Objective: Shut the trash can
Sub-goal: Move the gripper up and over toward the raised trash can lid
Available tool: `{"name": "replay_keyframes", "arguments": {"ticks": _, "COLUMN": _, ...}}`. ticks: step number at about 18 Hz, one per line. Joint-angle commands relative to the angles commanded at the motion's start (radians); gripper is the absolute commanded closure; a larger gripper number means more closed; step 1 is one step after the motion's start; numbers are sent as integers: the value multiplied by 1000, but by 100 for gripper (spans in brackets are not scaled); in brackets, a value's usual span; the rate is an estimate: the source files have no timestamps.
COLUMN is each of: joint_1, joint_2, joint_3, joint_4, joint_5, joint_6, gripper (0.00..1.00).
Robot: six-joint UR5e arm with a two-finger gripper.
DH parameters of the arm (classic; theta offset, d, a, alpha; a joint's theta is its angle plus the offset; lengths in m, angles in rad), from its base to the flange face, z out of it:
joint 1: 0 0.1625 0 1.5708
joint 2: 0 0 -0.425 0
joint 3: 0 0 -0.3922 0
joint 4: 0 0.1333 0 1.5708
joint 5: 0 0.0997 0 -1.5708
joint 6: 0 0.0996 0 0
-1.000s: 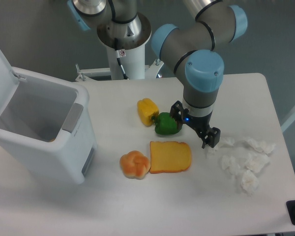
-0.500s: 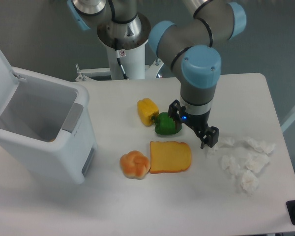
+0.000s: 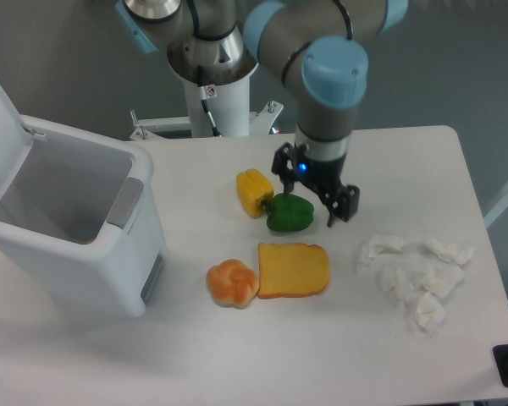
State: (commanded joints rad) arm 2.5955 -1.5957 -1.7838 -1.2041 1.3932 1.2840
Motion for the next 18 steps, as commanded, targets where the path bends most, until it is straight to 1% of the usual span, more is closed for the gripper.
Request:
{"name": "replay_keyframes", "arguments": {"ticks": 2, "joint_1": -12, "joint_2": 90, "joint_3": -47, "joint_4": -11, "joint_5": -34, "joint_6": -56, "gripper": 0}}
{"name": "replay_keyframes", "arguments": {"ticks": 4, "joint_1": -50, "joint_2": 160, "joint_3": -66, "joint_4": -31, "joint_5": -43, "joint_6": -139, "gripper": 0}}
{"name": "replay_keyframes", "arguments": {"ticks": 6, "joint_1": -100, "joint_2": 210, "joint_3": -66, "joint_4": -57, "joint_5": -45, "joint_6": -204, "gripper": 0}}
{"name": "replay_keyframes", "arguments": {"ticks": 9, "joint_1": -149, "joint_2": 290, "joint_3": -63, "joint_4": -83, "joint_5": -98, "joint_6": -319, "gripper": 0}}
{"name": "replay_keyframes", "arguments": {"ticks": 11, "joint_1": -196, "joint_2": 315, "joint_3": -63, "joint_4": -98, "joint_5": -102, "joint_6": -408, "gripper": 0}}
{"name": "replay_keyframes", "arguments": {"ticks": 14, "joint_1": -299, "joint_2": 324, "joint_3": -62, "joint_4": -111, "joint_5": -102, "joint_6": -489, "gripper": 0}}
{"name": "replay_keyframes", "arguments": {"ticks": 16, "joint_1": -339, "joint_2": 329, "joint_3": -60, "joint_4": -106, "joint_5": -105, "joint_6": -560, "gripper": 0}}
{"name": "replay_keyframes", "arguments": {"ticks": 18, "joint_1": -373, "joint_2": 329, "joint_3": -57, "joint_4": -104, "joint_5": -141, "joint_6": -594, "gripper": 0}}
